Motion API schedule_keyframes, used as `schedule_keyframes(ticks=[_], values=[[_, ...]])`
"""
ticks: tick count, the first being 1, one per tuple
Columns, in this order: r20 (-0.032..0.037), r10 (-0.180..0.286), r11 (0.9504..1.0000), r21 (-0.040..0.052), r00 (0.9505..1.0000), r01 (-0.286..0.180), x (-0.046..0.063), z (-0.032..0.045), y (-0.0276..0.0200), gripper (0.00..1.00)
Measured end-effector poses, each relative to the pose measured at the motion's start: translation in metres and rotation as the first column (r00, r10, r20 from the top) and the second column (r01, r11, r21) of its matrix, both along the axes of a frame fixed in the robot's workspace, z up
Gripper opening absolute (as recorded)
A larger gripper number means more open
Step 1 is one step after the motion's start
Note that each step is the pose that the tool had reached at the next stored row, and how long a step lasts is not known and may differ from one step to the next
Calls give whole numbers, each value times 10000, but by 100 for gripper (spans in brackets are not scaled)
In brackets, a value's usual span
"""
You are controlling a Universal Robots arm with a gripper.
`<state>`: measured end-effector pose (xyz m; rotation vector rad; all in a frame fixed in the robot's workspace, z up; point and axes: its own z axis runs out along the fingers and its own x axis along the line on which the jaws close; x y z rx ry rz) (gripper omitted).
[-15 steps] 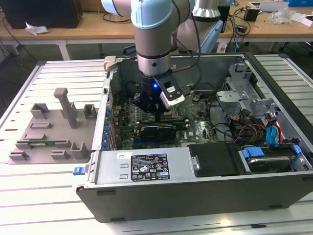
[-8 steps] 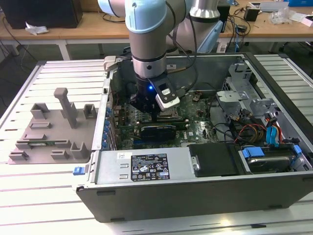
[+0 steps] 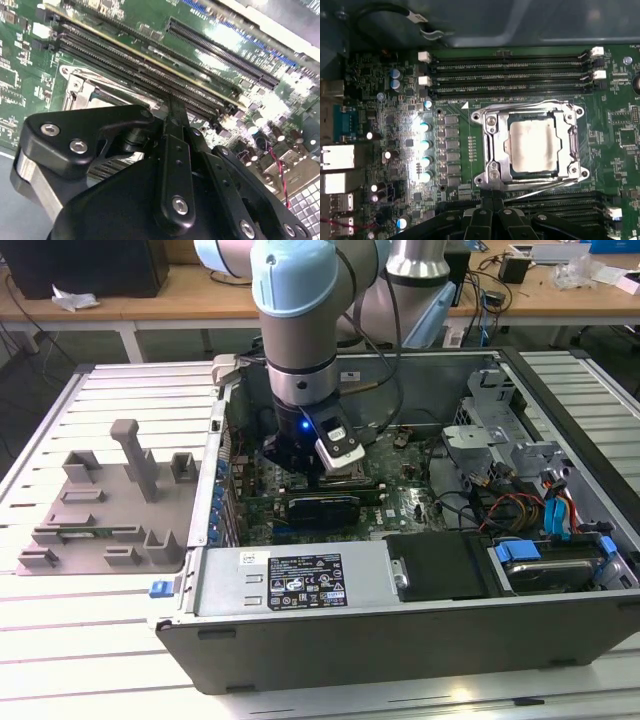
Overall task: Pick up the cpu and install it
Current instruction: 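Install the second cpu locking lever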
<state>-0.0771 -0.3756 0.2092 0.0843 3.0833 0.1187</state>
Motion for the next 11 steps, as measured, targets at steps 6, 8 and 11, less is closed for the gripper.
schedule_keyframes(ticks=[6,8,11], values=[[0,0,9985,544,10000,0,0,-1,-60,11],[0,0,9983,576,10000,0,0,-4,-96,11],[0,0,9974,726,10000,0,0,-4,-130,11]])
